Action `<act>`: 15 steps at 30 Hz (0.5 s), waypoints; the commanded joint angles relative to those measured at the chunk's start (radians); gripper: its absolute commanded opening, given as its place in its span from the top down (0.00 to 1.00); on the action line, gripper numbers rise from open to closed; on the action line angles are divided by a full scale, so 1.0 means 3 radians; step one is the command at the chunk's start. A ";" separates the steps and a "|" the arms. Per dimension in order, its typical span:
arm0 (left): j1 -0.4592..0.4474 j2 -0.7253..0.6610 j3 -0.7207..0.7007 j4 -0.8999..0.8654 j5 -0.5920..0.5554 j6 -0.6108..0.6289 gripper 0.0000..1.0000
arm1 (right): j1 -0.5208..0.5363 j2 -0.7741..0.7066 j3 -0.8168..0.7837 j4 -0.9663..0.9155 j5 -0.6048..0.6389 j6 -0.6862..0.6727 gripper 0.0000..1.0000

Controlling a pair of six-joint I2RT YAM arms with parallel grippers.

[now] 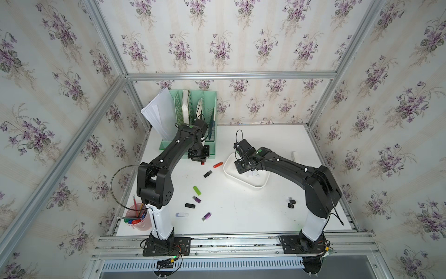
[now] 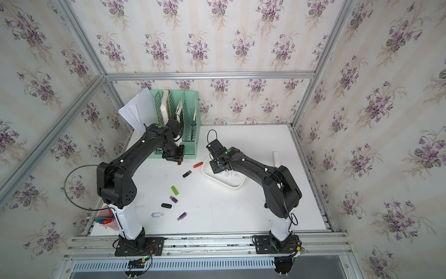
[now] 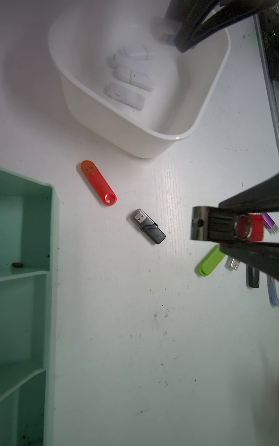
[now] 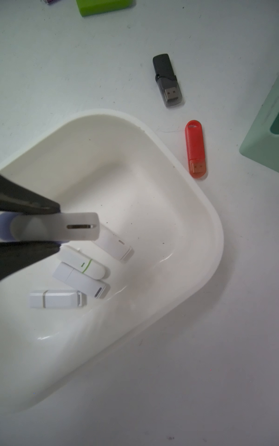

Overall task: Put the usb flash drive into the storage box
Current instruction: Place the USB flash in the storage box.

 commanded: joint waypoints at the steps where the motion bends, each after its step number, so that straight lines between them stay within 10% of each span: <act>1: -0.0011 0.0005 0.0010 -0.0097 -0.0034 -0.0027 0.77 | -0.0009 0.0105 0.0026 0.0191 -0.0122 0.0063 0.79; 15: -0.0013 -0.0043 -0.0095 -0.0079 -0.0058 -0.0023 0.77 | -0.0100 0.0598 0.0183 0.0430 -0.0212 0.0023 0.79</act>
